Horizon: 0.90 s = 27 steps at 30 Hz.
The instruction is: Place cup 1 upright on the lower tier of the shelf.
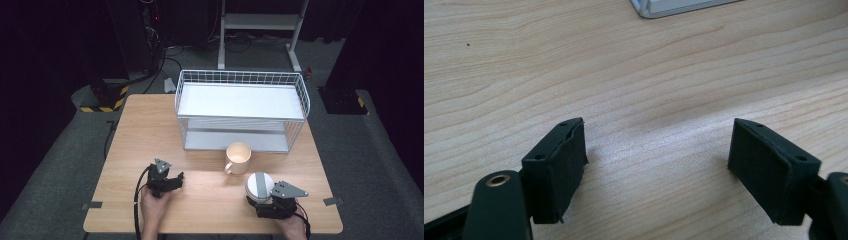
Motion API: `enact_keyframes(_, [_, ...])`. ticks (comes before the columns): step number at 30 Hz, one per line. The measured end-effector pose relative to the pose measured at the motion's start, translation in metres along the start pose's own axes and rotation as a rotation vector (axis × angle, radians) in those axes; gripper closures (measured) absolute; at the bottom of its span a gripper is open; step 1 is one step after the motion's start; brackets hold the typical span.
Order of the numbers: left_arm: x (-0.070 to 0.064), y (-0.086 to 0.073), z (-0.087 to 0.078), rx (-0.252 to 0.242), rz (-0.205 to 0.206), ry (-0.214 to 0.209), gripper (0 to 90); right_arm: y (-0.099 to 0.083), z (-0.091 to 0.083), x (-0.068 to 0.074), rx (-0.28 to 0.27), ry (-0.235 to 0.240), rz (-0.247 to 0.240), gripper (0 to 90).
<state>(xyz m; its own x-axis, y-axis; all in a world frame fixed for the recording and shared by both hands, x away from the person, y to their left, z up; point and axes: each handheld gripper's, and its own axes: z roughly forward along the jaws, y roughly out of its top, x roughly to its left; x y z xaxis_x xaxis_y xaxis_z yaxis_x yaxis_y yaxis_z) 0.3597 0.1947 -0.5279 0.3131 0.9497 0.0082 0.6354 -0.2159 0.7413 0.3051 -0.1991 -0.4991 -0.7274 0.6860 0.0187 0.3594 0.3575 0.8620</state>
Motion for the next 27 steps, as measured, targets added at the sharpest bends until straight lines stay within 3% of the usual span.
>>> enact_keyframes(27, [0.0, 0.0, 0.0, 0.0, -0.002, 0.0, 23.2, 0.008, -0.012, -0.023, -0.012, -0.047, 0.039, 18.4])
